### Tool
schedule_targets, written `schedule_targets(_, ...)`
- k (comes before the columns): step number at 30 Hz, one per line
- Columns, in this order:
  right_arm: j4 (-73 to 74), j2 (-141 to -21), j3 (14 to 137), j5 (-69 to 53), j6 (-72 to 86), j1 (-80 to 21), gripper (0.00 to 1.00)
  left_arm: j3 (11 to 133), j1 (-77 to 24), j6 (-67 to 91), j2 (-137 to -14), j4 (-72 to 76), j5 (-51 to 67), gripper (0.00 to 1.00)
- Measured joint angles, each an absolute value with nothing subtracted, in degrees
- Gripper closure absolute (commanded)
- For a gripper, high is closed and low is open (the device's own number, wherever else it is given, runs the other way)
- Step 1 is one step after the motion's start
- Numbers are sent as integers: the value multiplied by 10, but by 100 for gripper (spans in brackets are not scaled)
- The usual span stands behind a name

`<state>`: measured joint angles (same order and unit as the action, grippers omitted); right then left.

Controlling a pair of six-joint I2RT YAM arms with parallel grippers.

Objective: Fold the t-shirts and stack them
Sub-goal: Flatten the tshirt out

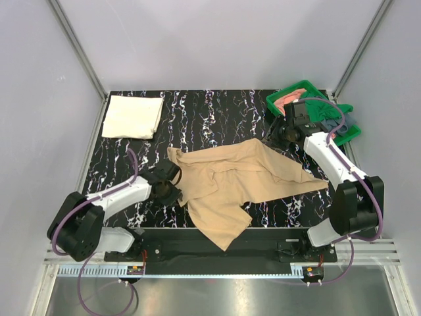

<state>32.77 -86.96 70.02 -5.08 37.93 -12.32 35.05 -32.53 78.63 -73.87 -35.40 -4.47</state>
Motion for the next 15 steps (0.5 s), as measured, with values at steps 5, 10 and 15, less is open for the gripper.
schedule_targets(5,328,-866,691,-50,379,-123,49,370,-332,792,-766,-355,-48,71)
schedule_targets(10,328,-860,683,-45,379,-123,49,395,-350,794,-792,-371,-54,85)
schedule_targets(15,332,-853,682,-40,378,-123,46,402,-364,793,-797,-383,-68,100)
